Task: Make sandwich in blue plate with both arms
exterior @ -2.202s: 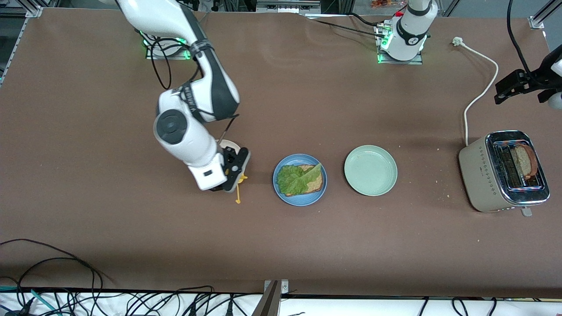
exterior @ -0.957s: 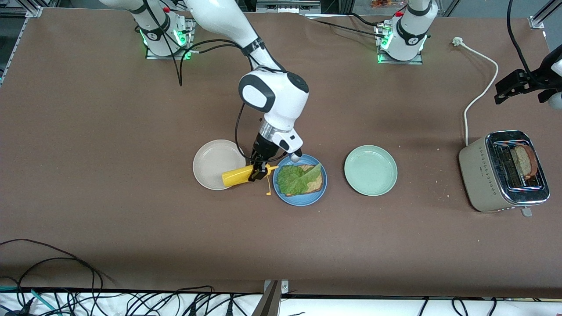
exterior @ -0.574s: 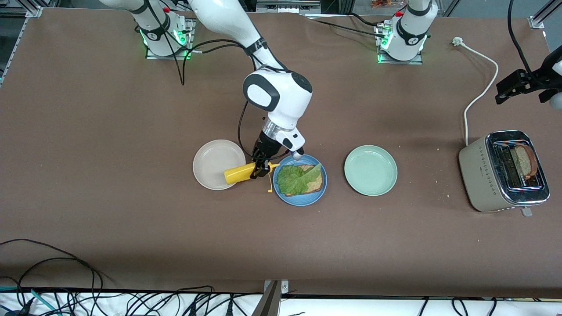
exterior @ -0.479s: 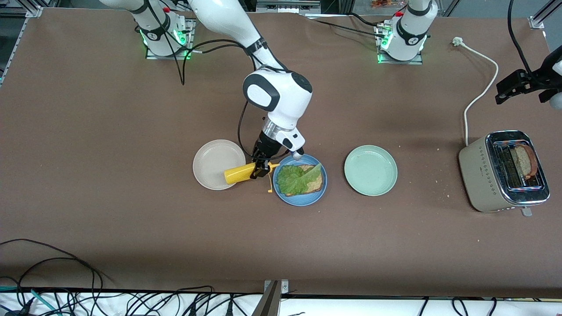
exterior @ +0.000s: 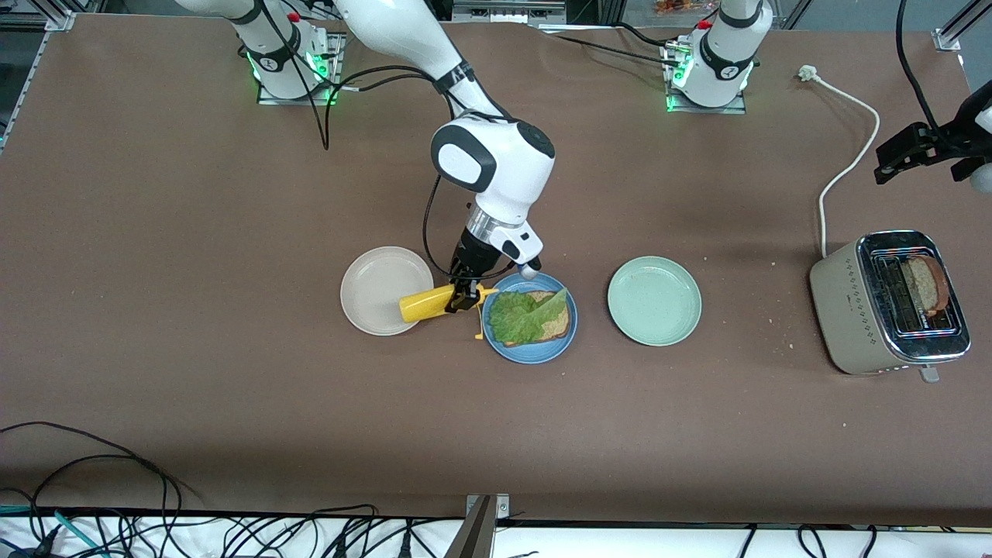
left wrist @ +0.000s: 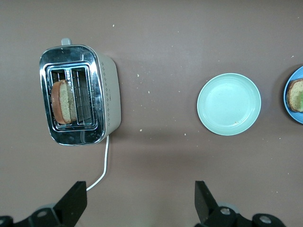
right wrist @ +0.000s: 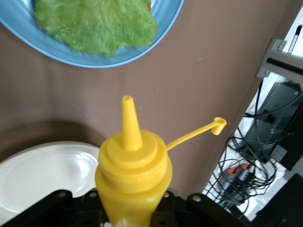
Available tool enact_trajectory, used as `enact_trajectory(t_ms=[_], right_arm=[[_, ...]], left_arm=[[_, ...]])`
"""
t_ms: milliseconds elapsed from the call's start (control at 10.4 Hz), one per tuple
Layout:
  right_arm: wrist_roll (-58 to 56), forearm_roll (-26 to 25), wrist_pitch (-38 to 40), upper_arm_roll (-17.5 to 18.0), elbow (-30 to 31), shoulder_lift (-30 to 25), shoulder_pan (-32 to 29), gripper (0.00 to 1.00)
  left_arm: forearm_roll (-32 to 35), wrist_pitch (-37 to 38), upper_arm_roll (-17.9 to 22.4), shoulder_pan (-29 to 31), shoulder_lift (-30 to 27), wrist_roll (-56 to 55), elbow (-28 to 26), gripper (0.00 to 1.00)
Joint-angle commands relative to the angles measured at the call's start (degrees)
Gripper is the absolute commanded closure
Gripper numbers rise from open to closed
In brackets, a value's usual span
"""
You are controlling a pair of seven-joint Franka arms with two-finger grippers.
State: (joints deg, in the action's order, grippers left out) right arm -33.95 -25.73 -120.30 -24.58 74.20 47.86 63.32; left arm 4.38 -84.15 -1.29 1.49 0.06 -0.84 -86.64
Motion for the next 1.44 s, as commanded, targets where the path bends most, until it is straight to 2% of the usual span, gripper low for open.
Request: enact_trajectory(t_ms=[0,383,766,862,1149,1245,1340], right_arm=[[-3.82,9.44,4.28,-0.82,-0.28,-3.12,-1.26,0.92],[-11.73,30.25,4.37,-0.82,-0.19,-6.1,-8.99,0.92],[-29.71,49.07,8.58,-0.74,-0.19,-8.57,-17.25,0.92],[-35.69,53.72,10.24,-0.82,-0.19,-9.27,-19.7,0.92],[-52.64,67.7,19.98,-0.56,-0.11,-9.01,-29.8,0.9],[-57.84,71.83,23.93,-0.47,-0.11,-8.49,-33.14,0.9],[-61.99,73.27,26.23,-0.47,-0.11,-7.79,-35.26,0.9]], left_arm=[[1.77,0.48,-0.2,0.09,0.03,0.05,0.68,0.0],[1.68,0.48,-0.12,0.18,0.11,0.23,0.68,0.0],[1.77,0.3,0.23,0.7,1.42,0.23,0.59,0.0],[1.95,-0.05,0.41,2.1,3.52,0.23,0.68,0.0],[11.42,-0.48,0.32,4.31,9.86,0.67,0.77,0.0],[11.44,-2.4,0.41,6.05,10.91,1.19,1.12,0.0],[10.92,-4.86,0.24,9.11,12.23,3.63,1.21,0.0]])
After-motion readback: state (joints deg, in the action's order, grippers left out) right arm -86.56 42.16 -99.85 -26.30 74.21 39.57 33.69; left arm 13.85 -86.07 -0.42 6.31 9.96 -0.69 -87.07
